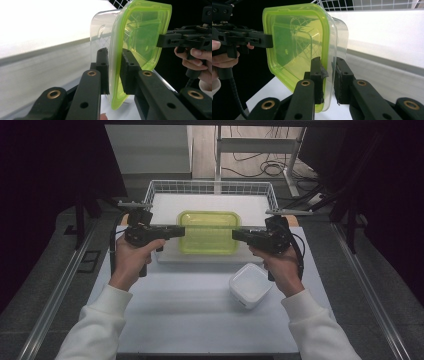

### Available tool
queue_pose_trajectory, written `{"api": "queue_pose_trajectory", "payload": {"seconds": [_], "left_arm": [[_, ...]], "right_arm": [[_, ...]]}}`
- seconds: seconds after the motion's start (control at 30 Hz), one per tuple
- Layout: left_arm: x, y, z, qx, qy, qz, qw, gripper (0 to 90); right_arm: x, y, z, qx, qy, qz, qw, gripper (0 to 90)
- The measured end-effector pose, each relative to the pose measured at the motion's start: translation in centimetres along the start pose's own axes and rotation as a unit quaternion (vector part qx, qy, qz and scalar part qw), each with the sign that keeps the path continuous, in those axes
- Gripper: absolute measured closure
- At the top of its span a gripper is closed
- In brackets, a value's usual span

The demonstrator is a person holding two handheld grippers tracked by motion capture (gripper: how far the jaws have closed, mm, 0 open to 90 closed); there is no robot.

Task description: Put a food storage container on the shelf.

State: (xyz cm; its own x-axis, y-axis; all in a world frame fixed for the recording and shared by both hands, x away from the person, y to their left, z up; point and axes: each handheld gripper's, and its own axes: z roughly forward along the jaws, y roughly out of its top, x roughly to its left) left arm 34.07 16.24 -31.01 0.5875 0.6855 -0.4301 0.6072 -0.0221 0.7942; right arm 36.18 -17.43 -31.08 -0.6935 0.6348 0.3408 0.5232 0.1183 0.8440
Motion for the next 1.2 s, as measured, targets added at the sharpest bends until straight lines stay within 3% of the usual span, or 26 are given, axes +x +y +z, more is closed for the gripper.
{"api": "queue_pose_trajectory", "payload": {"seconds": [0.53,0.67,1.2], "left_arm": [[1.2,3.3,1.4,-0.007,-0.002,0.005,1.0,79.4],[1.3,4.2,1.4,-0.007,0.007,0.011,0.9999,79.4],[4.1,6.2,4.0,-0.009,-0.014,-0.021,0.9996,79.6]], "right_arm": [[-2.1,3.0,0.7,-0.016,0.002,-0.008,0.9998,78.5],[-2.3,3.7,1.0,-0.015,-0.002,-0.012,0.9998,78.5],[-4.3,6.4,2.3,-0.005,-0.018,-0.007,0.9998,78.8]]}}
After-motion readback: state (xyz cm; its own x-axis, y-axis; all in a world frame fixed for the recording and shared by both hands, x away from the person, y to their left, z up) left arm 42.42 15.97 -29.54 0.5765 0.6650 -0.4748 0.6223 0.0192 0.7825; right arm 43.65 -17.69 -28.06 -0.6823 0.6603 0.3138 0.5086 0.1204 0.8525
